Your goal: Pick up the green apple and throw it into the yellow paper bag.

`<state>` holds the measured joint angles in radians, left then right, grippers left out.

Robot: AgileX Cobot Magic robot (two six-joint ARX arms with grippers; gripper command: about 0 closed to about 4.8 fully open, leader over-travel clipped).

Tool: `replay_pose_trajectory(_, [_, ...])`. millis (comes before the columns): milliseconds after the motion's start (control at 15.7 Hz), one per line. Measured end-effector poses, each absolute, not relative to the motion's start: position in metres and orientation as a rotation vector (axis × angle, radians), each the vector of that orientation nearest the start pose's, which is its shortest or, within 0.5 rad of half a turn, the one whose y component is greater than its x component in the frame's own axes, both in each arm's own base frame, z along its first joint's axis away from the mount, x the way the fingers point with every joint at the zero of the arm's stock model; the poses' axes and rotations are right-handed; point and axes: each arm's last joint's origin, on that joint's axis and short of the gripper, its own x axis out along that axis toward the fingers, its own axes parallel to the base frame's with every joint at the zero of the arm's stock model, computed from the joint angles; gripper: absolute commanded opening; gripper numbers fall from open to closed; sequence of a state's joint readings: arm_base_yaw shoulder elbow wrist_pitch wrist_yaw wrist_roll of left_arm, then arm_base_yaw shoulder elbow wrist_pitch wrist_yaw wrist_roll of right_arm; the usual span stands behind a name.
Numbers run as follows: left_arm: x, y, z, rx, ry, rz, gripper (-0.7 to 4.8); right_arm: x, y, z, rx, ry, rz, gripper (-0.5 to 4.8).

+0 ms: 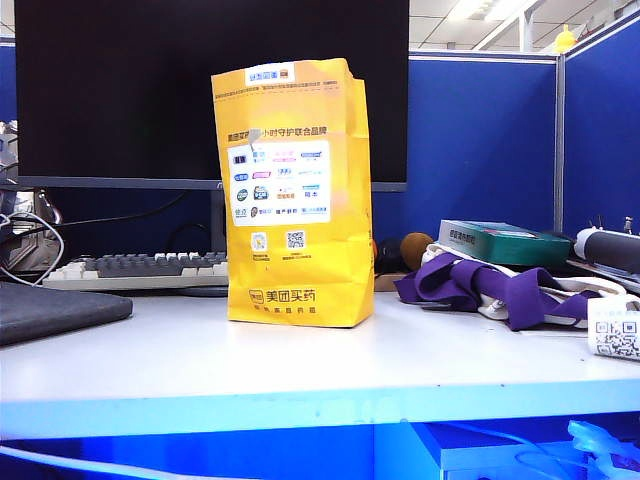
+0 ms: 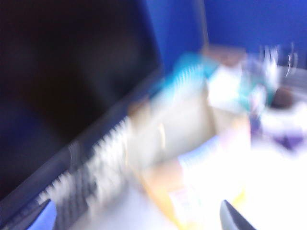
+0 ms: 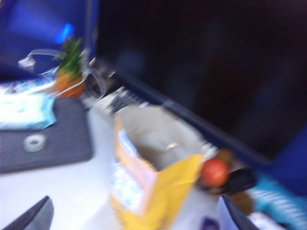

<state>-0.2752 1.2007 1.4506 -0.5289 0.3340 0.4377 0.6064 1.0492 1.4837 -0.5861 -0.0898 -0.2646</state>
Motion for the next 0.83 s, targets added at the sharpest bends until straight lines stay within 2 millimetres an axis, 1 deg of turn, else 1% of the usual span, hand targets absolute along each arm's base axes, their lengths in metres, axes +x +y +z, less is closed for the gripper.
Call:
replay_pose_trajectory(64, [0.212, -0.062, 0.439, 0.425, 0.135, -0.656, 4.79, 0.133, 0.095, 0.476, -0.32, 0.013, 0.699, 4.79])
replay_pose_trajectory(128, [0.199, -0.052, 0.44, 0.437, 0.084, -0.635, 4.79, 0.118, 0.084, 0.475, -0.341, -0.028, 0.673, 4.79])
replay_pose_trajectory(191, [0.184, -0.046, 0.441, 0.431, 0.047, -0.604, 4.79, 0.104, 0.073, 0.474, -0.335, -0.082, 0.636, 4.79])
replay_pose_trajectory(255, [0.167, -0.042, 0.443, 0.411, 0.03, -0.583, 4.79, 0.093, 0.064, 0.466, -0.322, -0.126, 0.589, 4.79])
replay_pose_trajectory(319, [0.15, -0.037, 0.442, 0.405, 0.023, -0.526, 4.79, 0.082, 0.056, 0.453, -0.311, -0.155, 0.545, 4.79])
replay_pose_trajectory(383, [0.133, -0.031, 0.436, 0.405, 0.02, -0.46, 4.79, 0.072, 0.047, 0.438, -0.284, -0.192, 0.503, 4.79])
replay_pose_trajectory(447, [0.109, -0.027, 0.421, 0.402, -0.008, -0.444, 4.79, 0.056, 0.036, 0.412, -0.205, -0.262, 0.485, 4.79])
replay_pose_trajectory(510, [0.096, -0.024, 0.409, 0.401, -0.031, -0.426, 4.79, 0.053, 0.034, 0.395, -0.146, -0.29, 0.489, 4.79])
replay_pose_trajectory(574, [0.086, -0.021, 0.393, 0.387, -0.02, -0.371, 4.79, 0.053, 0.034, 0.364, -0.075, -0.263, 0.502, 4.79])
replay_pose_trajectory(702, [0.075, -0.019, 0.365, 0.315, 0.004, -0.364, 4.79, 0.062, 0.041, 0.316, 0.031, -0.196, 0.536, 4.79])
replay_pose_trajectory(766, [0.066, -0.017, 0.341, 0.245, 0.019, -0.357, 4.79, 0.068, 0.046, 0.285, 0.09, -0.158, 0.572, 4.79])
replay_pose_trajectory(829, [0.061, -0.016, 0.327, 0.21, 0.02, -0.348, 4.79, 0.071, 0.049, 0.267, 0.107, -0.152, 0.58, 4.79])
